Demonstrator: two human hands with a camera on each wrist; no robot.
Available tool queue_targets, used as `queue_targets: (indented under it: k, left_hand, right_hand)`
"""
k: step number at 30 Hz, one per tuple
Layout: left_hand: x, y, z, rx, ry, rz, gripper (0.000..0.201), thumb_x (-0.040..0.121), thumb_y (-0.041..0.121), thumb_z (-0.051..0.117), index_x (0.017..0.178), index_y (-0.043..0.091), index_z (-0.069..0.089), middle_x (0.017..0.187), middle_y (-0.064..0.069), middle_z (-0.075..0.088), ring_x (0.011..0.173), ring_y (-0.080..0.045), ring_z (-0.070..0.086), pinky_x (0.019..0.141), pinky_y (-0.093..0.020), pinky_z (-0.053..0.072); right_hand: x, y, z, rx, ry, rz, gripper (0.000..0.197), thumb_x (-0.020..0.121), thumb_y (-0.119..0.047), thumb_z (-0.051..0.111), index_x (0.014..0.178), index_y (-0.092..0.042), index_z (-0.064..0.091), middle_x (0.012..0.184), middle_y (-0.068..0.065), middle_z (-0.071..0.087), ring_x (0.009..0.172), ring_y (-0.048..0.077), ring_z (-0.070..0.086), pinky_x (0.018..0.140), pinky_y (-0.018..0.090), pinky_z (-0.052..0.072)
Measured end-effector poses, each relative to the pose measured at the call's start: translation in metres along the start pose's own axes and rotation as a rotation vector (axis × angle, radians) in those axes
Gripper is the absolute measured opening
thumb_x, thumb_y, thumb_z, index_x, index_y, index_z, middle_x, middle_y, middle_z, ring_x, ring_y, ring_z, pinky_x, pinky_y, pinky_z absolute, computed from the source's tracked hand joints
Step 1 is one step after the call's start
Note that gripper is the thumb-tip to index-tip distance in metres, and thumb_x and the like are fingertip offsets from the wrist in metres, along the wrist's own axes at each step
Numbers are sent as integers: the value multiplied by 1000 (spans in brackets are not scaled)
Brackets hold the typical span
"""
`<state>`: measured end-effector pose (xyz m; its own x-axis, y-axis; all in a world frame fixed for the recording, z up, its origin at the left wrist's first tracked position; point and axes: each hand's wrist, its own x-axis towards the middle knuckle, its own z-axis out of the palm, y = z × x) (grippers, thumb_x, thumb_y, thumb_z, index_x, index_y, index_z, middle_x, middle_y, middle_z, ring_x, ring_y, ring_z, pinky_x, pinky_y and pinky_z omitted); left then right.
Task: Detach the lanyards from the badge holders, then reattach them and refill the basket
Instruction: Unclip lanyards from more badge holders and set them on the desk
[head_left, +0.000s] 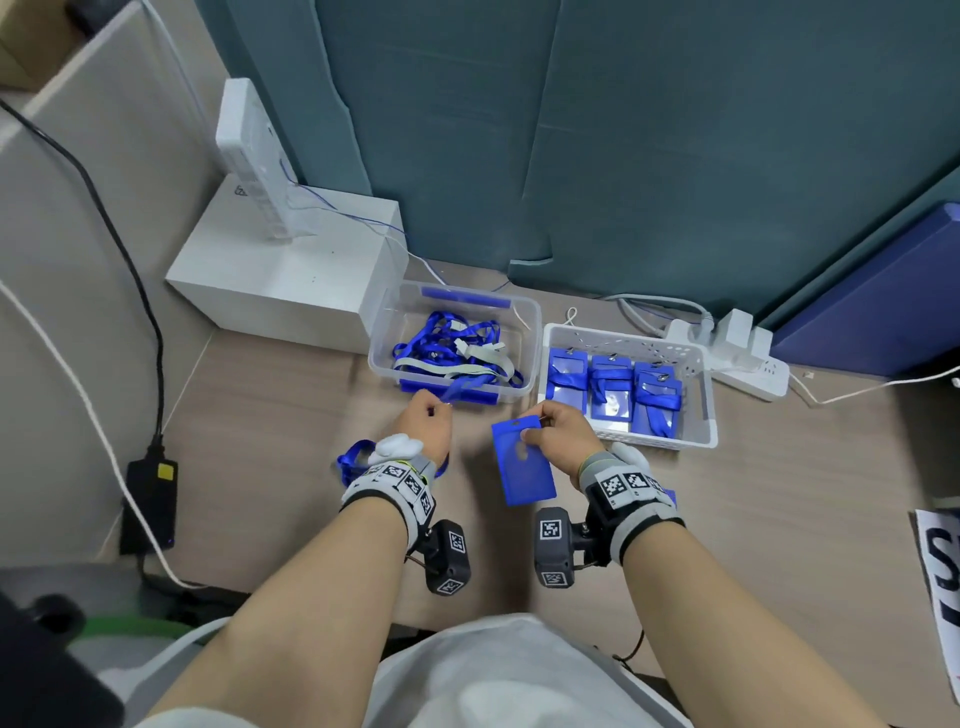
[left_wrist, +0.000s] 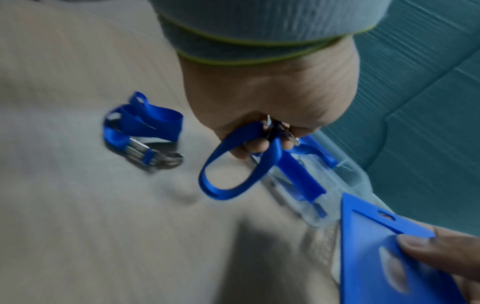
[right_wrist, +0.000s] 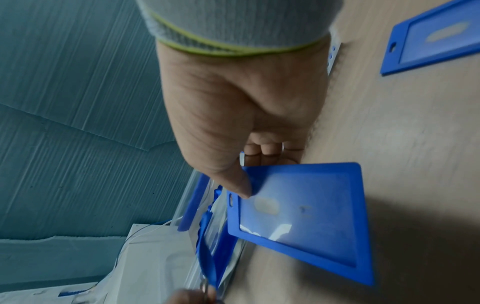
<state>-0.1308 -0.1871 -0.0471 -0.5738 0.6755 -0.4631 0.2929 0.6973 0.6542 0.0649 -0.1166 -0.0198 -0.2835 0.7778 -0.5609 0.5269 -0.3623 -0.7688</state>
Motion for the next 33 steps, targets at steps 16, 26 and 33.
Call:
queue_targets:
  k: [16, 26, 33]
  left_hand:
    - [-34, -39, -35, 697, 232, 40, 20, 93, 34, 48, 106, 28, 62, 111, -5, 59, 103, -30, 56, 88, -39, 39]
    - [-56, 27, 71, -269, -460, 37, 8, 97, 14, 61, 89, 13, 61, 72, -7, 65, 51, -15, 58, 44, -19, 37]
    - [-75, 50, 149, -98, -504, 140, 15, 93, 4, 64, 83, 14, 61, 69, -6, 64, 57, -16, 59, 65, -28, 54]
  right_hand:
    - [-4, 8, 30, 90, -54, -28, 17, 88, 2, 69, 86, -14, 64, 86, 7, 68, 80, 22, 63, 77, 36, 52]
    - [-26, 55, -40, 268, 113, 25, 24, 87, 11, 68, 82, -10, 58, 78, 9, 64, 78, 25, 61, 78, 39, 51]
    - [-43, 109, -100, 303, 233, 128, 18, 86, 4, 74, 87, -11, 63, 71, 5, 64, 68, 21, 62, 63, 30, 52]
